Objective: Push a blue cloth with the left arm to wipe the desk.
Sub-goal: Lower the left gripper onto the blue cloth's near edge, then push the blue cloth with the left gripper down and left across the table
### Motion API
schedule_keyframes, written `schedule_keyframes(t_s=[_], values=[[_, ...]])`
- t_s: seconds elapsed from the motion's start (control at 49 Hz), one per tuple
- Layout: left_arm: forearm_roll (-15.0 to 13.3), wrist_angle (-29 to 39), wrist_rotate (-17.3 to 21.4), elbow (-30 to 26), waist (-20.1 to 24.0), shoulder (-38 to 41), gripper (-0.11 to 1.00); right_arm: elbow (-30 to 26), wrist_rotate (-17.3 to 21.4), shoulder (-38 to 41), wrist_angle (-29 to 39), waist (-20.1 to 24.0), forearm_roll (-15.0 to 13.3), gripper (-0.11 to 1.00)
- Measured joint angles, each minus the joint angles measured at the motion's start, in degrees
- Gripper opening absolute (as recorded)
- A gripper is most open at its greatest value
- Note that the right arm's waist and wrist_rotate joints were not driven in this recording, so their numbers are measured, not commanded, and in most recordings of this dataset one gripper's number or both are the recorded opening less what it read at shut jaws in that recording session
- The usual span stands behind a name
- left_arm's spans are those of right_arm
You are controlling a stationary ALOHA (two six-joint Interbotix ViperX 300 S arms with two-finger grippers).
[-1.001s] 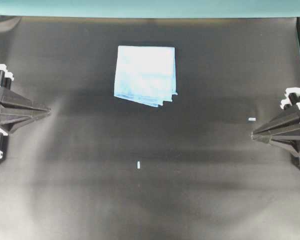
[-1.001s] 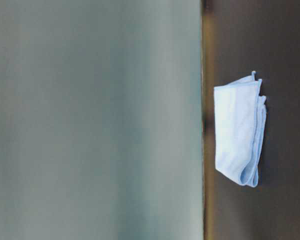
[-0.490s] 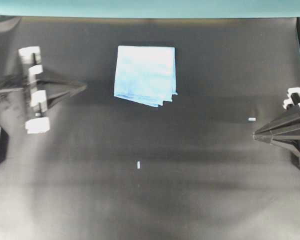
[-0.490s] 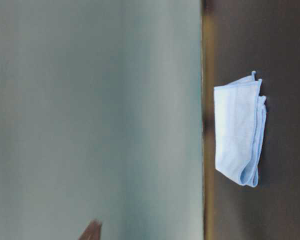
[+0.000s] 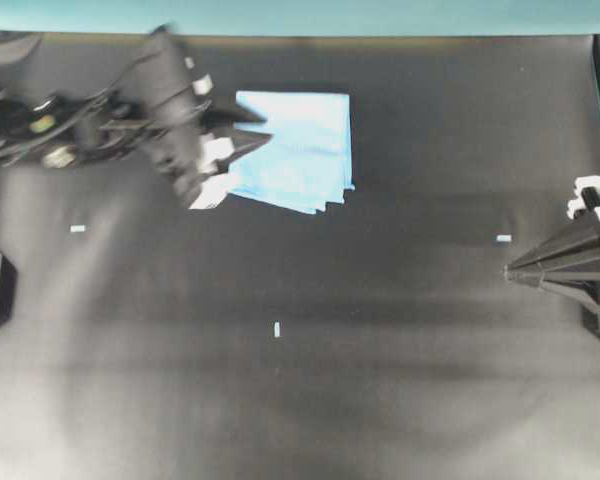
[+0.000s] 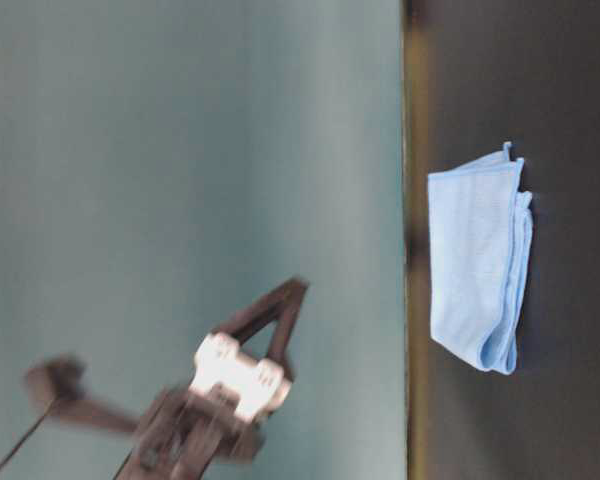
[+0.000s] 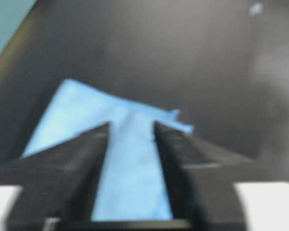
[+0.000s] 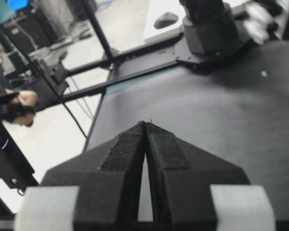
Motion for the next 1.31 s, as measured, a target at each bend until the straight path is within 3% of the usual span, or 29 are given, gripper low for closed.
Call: schedule_keyframes(t_s=[0.123,0.184,0.694,0.939,1.307], values=[[0.0,0.7,-0.35,-4.13,1.76,5.36,0.83,0.09,-0.09,0.0,-0.18,-0.09,0.09,0.01],[0.0,0.62,-0.44,-5.54,2.29,7.82,0.88,0.0,0.0,0.0,-0.35,0.0,0.0,0.01],[0.0,-5.36,-0.62,-7.65,5.71,21.8,0.87,0.53,-0.09,0.0,-0.26,0.0,0.0,0.01],[0.0,-8.35,-2.9,-4.57,5.63,22.68,0.87,1.67,0.0,0.0,-0.35,-0.09,0.09,0.01],[-0.09,-12.66,-3.25,3.34,3.52,20.13,0.87,1.76,-0.09,-0.79,0.26,0.0,0.0,0.01]])
